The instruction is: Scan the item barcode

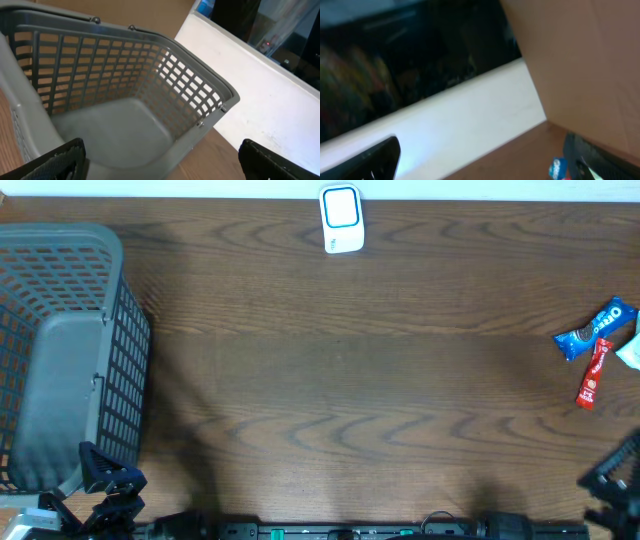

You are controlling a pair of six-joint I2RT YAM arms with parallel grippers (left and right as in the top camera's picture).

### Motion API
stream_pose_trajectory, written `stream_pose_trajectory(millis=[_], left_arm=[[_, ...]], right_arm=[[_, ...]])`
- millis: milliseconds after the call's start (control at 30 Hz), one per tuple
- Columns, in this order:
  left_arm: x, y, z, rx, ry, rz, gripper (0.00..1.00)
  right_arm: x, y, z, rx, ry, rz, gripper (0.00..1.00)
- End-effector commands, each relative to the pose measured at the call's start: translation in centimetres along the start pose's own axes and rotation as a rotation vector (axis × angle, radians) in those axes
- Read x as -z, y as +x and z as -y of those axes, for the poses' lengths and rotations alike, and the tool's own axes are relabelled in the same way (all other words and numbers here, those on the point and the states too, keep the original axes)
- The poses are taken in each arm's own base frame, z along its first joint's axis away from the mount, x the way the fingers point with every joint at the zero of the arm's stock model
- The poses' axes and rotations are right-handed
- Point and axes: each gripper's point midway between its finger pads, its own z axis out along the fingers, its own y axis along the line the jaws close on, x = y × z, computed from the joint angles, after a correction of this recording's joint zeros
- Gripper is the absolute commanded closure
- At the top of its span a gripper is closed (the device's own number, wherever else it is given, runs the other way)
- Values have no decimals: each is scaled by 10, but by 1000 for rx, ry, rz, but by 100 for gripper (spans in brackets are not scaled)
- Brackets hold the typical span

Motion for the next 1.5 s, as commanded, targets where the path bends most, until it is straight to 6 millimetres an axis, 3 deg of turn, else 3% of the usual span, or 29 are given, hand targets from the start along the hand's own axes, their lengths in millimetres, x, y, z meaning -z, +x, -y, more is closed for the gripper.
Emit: stream_pose_trajectory(millis=[0, 167, 467, 967, 1333, 1467], left_arm=[[1, -1, 0, -16, 0, 4, 2], [1, -1, 0, -16, 0, 4, 2], [1, -1, 0, -16, 0, 4, 2], [1, -1, 0, -16, 0, 4, 2], [1, -1, 0, -16, 0, 4, 2], [1, -1, 0, -16, -1, 5, 2]], right_arm=[[-14, 31, -3, 10, -49, -17, 1], [-34, 71, -5, -35, -121, 25, 1], [-54, 123, 3, -106, -148, 43, 1], [-69, 247, 42, -47, -61, -161, 1], [-63, 290, 60, 5, -6, -290, 1], [-63, 290, 59, 4, -7, -290, 1]])
